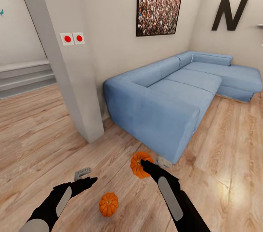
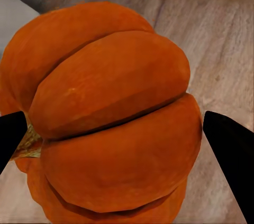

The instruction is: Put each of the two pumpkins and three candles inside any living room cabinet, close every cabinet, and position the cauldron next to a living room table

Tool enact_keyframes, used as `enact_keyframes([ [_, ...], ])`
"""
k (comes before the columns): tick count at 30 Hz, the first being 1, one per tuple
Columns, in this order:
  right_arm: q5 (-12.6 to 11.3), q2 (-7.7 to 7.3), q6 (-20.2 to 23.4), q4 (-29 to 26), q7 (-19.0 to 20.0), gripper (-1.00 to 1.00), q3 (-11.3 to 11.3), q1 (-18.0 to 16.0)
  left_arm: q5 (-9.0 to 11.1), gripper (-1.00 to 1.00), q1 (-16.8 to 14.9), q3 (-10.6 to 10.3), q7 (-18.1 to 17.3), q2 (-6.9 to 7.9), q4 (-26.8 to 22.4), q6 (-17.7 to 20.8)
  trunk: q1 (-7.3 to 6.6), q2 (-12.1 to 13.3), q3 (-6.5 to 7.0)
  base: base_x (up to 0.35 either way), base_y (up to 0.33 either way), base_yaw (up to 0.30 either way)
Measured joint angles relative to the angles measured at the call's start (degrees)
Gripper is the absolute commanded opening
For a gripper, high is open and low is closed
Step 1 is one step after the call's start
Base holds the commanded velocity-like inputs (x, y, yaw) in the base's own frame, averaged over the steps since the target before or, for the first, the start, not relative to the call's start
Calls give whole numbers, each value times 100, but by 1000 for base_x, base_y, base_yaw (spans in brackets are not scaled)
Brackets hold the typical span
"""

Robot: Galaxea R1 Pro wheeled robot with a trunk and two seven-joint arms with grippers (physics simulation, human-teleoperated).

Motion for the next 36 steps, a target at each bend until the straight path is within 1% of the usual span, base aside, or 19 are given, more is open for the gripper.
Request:
enact_keyframes([
  [2, 3, 89, 4, 6, -27, -100, 226, -17, -2, 100, 0, 0, 0, -1, -1, 1, 44, -80, -36, 0, 0, 0],
  [3, 23, 130, 15, 37, -84, -100, 374, -39, -5, 100, 0, 0, 0, -2, 1, 1, 66, -120, -54, 0, 0, 0],
  [4, 58, 147, 19, 61, -150, -100, 452, -49, -6, 100, 0, 0, 0, -4, 1, -2, 88, -160, -72, 0, 0, 0],
  [5, 97, 157, 33, 77, -227, -100, 505, -55, -7, 100, 1, 0, 0, -6, 1, -3, 110, -200, -90, 0, 0, 0],
  [8, 98, 180, 37, 90, -503, -100, 657, -70, -8, 100, 1, 0, 0, -10, 2, -4, 176, -321, -144, 0, 0, 0],
  [11, 93, 183, 27, 86, -633, -100, 772, -75, -9, 100, 1, 0, 0, -12, 2, -6, 242, -441, -197, 0, 0, 0],
  [25, 116, 179, -12, 70, -667, -100, 804, -74, -23, 100, 1, -2, 0, -18, 2, -6, 549, -1003, -449, 0, 0, 1],
  [36, 110, 178, -19, 84, -659, -100, 804, -75, -31, 100, 1, -8, 0, -19, 11, -6, 791, -1444, -646, 0, 0, 72],
])
